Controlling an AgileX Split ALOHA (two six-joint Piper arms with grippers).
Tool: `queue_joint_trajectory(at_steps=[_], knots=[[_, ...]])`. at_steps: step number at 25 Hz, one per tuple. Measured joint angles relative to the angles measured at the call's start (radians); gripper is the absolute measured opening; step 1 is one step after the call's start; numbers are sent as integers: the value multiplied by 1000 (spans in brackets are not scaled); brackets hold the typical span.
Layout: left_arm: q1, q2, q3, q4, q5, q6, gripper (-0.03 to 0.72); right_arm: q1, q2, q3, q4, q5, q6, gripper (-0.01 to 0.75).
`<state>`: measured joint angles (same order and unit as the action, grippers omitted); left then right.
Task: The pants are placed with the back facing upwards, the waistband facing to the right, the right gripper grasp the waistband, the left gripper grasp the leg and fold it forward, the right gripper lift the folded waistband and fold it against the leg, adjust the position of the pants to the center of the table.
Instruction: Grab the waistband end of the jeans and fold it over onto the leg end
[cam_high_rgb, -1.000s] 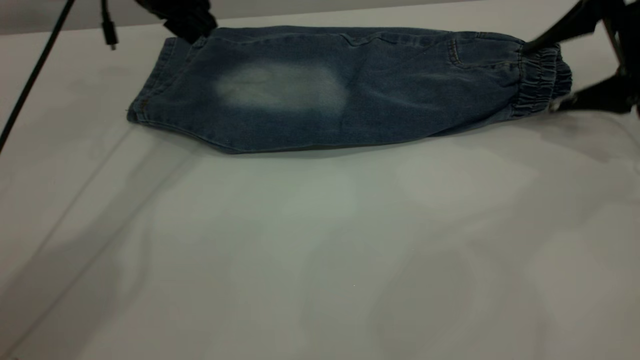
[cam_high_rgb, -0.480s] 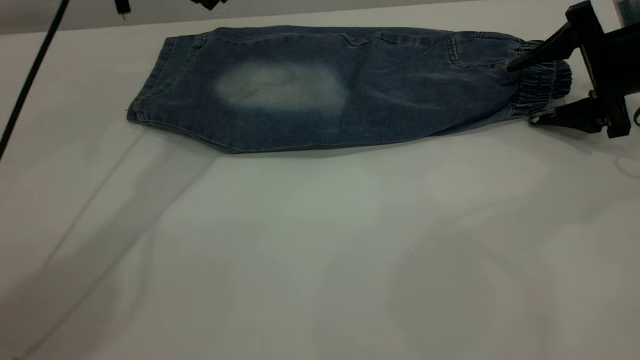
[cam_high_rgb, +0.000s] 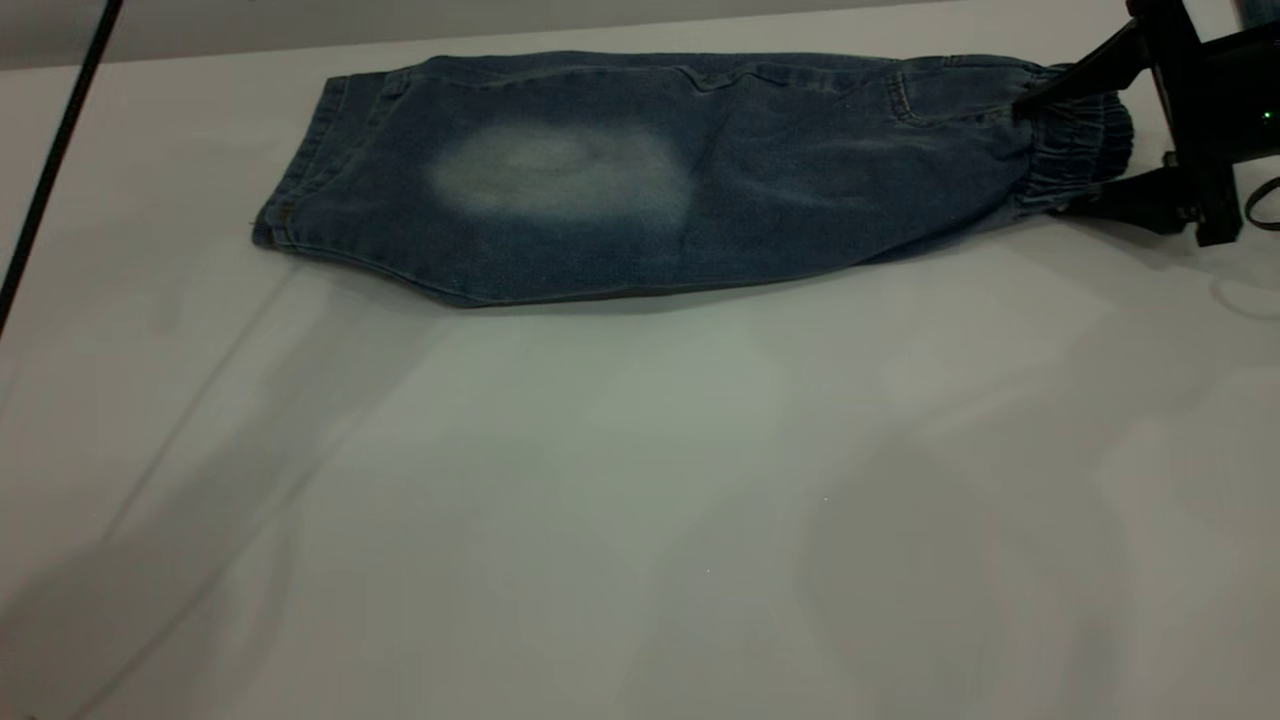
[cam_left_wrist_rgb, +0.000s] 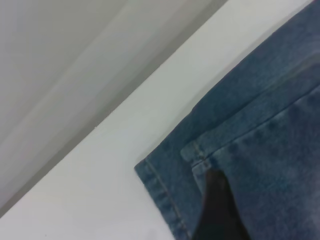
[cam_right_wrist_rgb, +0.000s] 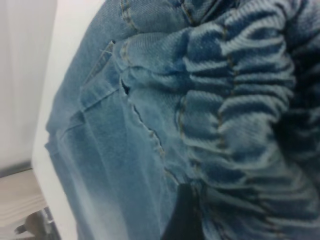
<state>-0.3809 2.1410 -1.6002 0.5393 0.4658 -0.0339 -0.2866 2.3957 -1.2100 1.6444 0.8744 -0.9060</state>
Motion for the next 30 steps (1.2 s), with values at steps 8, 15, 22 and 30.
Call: queue_joint_trajectory(at_steps=[8,15,22,30], knots=[[-38,0,1,-22,0,0,444,69,39,-17,92,2,-37,444],[-52,12,3,-86,-13,2,444,68,41,-27,94,27,-91,124],[-80,100,3,-184,-38,34,444,68,38,-89,97,247,-98,129],[-204,212,3,-329,-89,145,444,68,-33,-143,92,344,-63,129]])
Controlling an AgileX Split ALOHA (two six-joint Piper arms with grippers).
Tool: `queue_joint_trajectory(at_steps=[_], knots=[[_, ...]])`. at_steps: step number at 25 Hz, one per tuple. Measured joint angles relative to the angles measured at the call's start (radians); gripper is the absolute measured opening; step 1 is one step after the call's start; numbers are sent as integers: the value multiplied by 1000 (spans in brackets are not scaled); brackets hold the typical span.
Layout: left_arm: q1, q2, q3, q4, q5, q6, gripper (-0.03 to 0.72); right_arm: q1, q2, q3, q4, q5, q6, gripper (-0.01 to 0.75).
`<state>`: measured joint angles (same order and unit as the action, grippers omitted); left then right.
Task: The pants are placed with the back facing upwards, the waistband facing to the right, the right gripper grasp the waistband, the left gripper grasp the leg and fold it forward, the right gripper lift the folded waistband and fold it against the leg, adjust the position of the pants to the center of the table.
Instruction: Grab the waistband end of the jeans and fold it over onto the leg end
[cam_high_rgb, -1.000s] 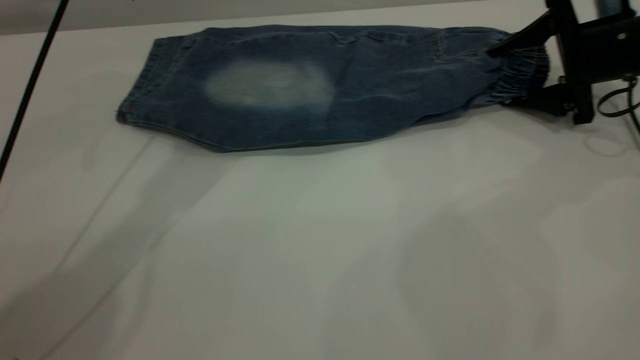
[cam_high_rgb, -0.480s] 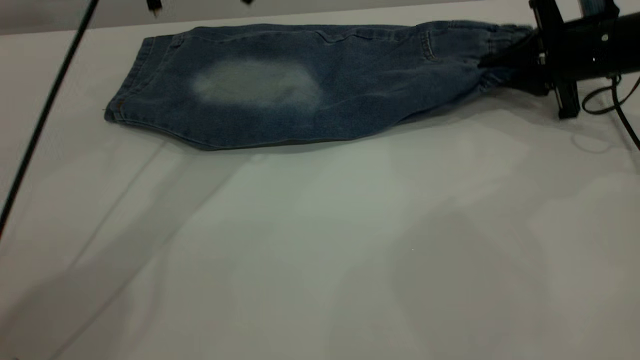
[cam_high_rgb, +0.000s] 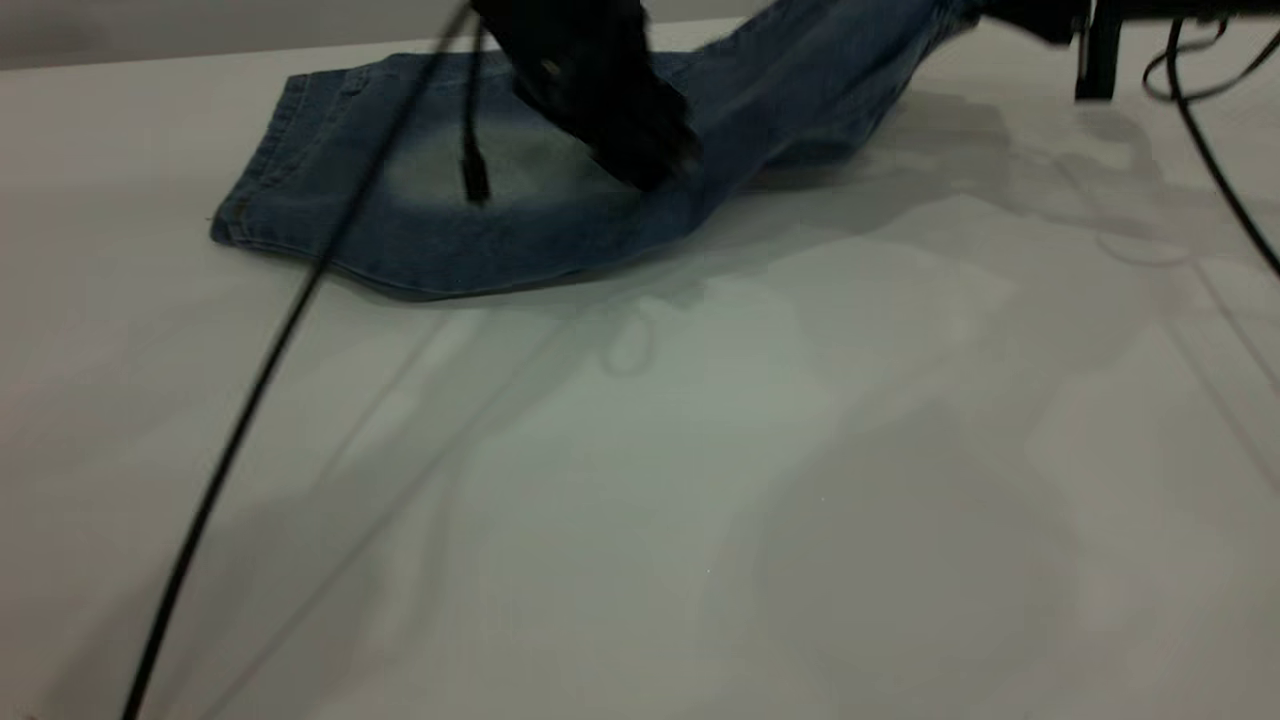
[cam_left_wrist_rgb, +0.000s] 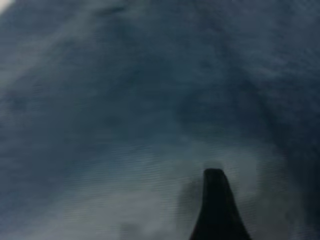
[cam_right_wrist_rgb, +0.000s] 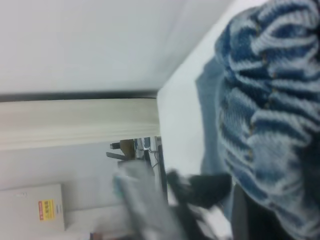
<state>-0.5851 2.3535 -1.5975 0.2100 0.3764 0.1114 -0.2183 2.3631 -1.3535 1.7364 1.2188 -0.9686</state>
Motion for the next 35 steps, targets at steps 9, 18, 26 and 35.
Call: queue_joint_trajectory(at_steps=[9,18,26,35], knots=[[-131,49,-5,-66,-119,14,444,0,-157,0,-10,3,-1,129],[-81,-16,-11,47,4,14,444,0,-162,0,-10,5,-7,129],[-9,-65,-11,122,66,12,444,0,-161,0,-10,4,-9,129],[69,-27,-9,211,139,-48,444,0,-186,0,2,0,-5,129]])
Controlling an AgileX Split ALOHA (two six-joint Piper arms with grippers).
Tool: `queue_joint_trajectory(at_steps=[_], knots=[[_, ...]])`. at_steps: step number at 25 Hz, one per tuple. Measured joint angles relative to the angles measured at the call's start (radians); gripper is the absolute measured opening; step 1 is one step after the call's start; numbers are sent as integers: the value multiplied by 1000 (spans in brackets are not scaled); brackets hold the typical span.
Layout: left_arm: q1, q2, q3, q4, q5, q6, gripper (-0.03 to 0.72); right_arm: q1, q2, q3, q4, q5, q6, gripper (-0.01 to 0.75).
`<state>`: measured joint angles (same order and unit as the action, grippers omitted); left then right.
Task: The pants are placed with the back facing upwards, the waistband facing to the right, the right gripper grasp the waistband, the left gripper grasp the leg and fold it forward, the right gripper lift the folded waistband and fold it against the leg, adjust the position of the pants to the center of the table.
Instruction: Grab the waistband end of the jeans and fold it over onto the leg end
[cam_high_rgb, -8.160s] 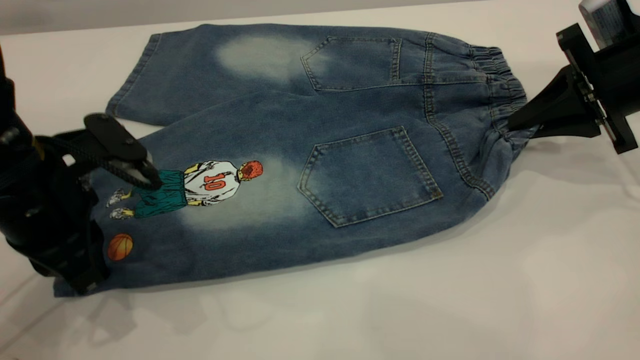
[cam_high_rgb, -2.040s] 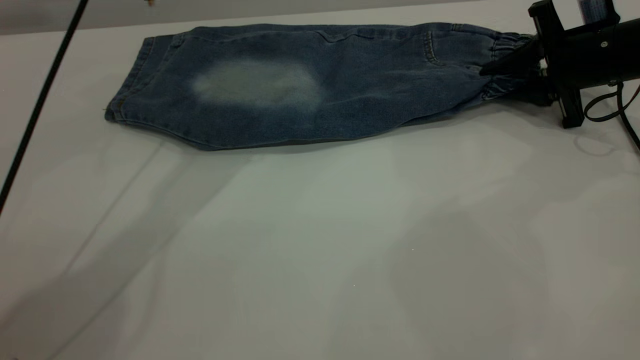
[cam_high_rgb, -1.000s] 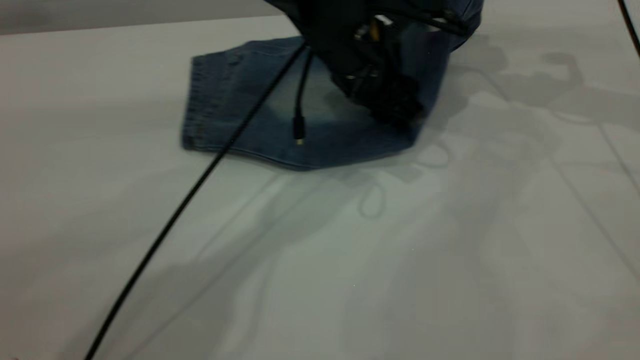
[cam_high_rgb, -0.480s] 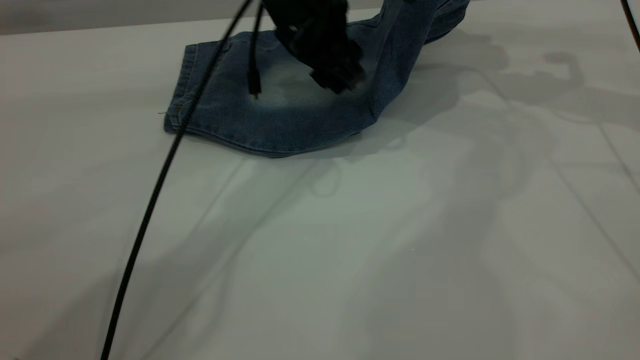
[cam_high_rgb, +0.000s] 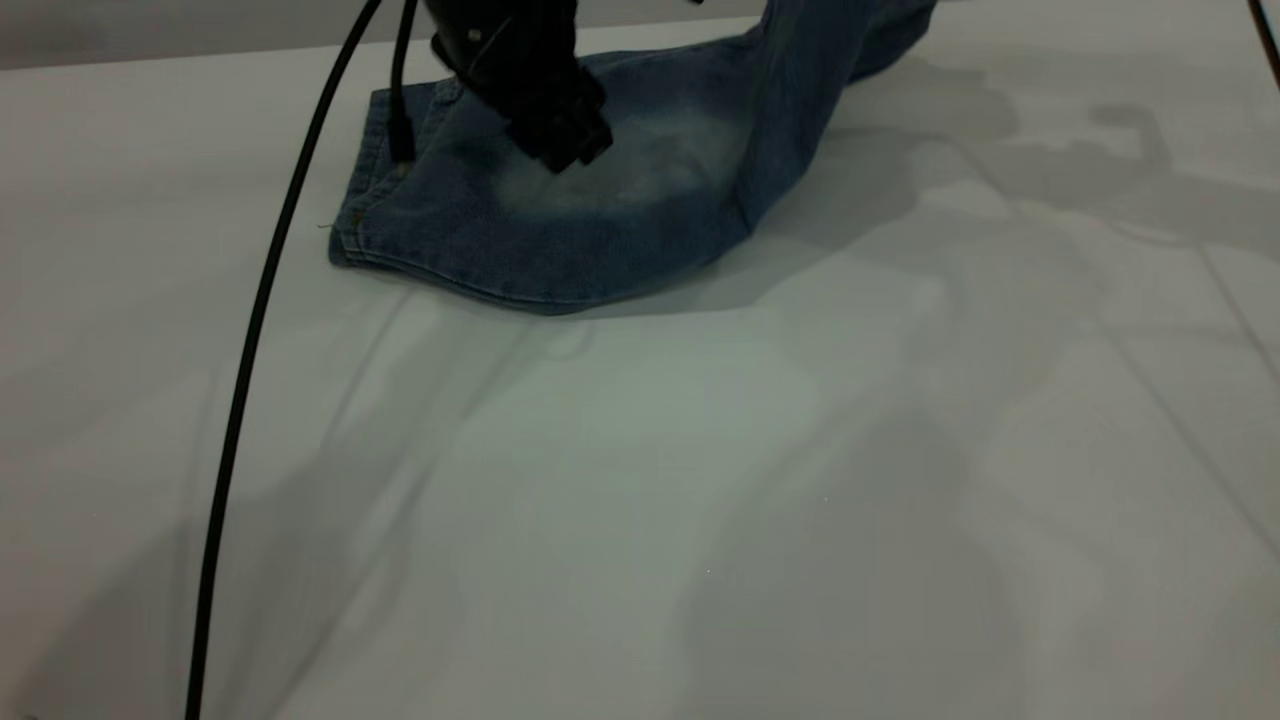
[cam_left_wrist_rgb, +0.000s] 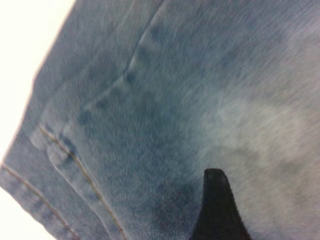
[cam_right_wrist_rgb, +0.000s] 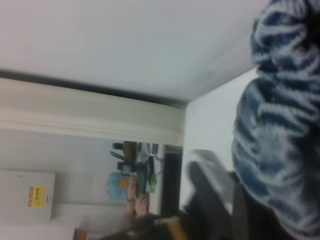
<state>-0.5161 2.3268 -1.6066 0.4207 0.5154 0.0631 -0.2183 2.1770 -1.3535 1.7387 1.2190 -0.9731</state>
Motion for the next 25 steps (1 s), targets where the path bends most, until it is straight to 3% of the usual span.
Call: queue_joint_trajectory(at_steps=[5,15,22,25], knots=[[-7,66,0,-34,-32,4,435,0,-63,0,2,2,-1,129],[-110,84,-1,-118,-90,36,387,0,-88,0,-34,3,-1,129],[-83,44,1,-112,-19,33,387,0,-85,0,-79,3,-6,129],[-75,8,-1,-95,-49,33,387,0,-83,0,-122,3,-26,129]])
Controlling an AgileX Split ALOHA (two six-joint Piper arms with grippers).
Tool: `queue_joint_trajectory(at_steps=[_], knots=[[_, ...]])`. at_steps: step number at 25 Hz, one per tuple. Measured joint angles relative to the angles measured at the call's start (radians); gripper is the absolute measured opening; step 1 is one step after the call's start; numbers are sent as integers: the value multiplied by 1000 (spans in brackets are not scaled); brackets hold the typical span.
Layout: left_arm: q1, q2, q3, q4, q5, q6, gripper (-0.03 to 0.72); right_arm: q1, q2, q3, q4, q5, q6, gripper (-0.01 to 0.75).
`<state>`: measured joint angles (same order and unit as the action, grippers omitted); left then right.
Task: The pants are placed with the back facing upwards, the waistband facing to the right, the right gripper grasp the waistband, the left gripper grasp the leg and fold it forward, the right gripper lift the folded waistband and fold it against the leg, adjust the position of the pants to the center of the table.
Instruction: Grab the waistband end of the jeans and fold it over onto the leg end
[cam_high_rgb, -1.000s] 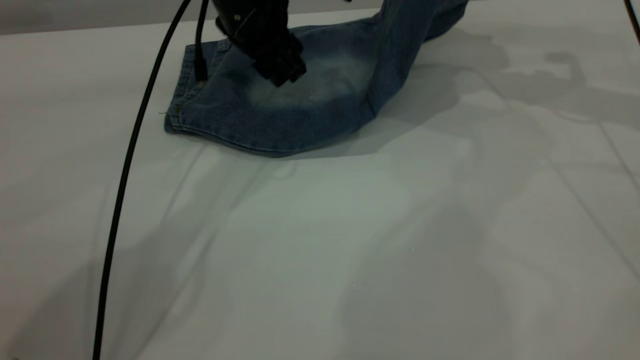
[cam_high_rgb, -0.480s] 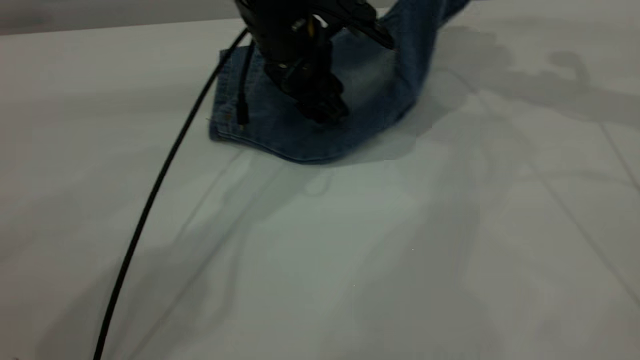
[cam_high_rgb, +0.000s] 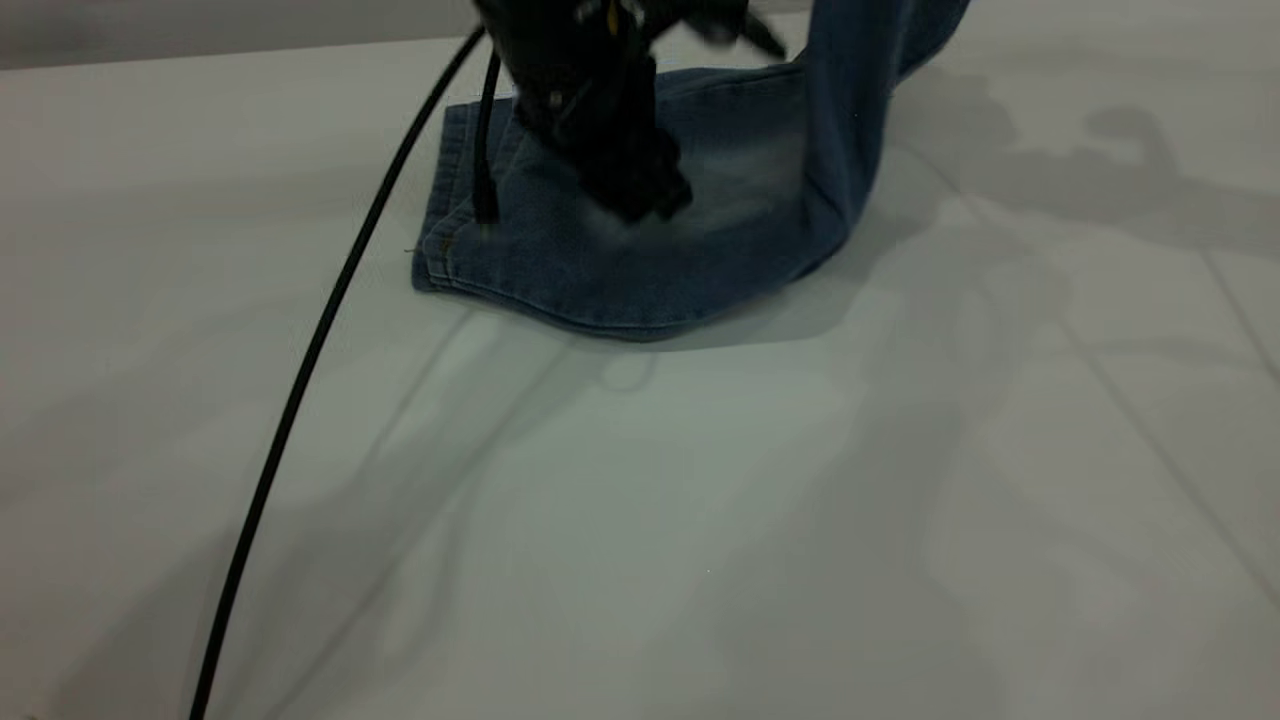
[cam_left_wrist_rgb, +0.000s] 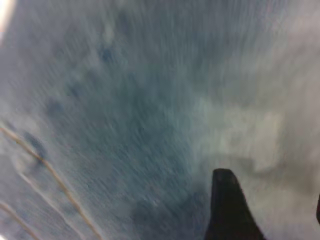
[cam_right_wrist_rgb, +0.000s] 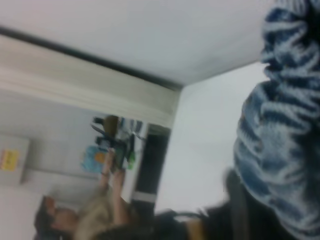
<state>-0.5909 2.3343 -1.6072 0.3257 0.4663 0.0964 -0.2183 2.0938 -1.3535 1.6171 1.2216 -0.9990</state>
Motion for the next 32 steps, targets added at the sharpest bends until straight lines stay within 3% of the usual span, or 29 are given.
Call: queue_joint_trajectory(at_steps=[7,12,19,28,32], knots=[[3,-96,-13,69,7,0,387,2,0,0,-31,0,-2,129],[29,-212,-22,167,13,-36,387,58,1,0,-66,-16,-2,129],[61,-441,-23,273,11,-121,387,182,1,0,-64,-175,-26,129],[60,-750,-23,364,28,-144,387,379,54,0,36,-492,-119,129],[60,-850,-24,385,67,-144,387,449,118,0,125,-530,-175,129]])
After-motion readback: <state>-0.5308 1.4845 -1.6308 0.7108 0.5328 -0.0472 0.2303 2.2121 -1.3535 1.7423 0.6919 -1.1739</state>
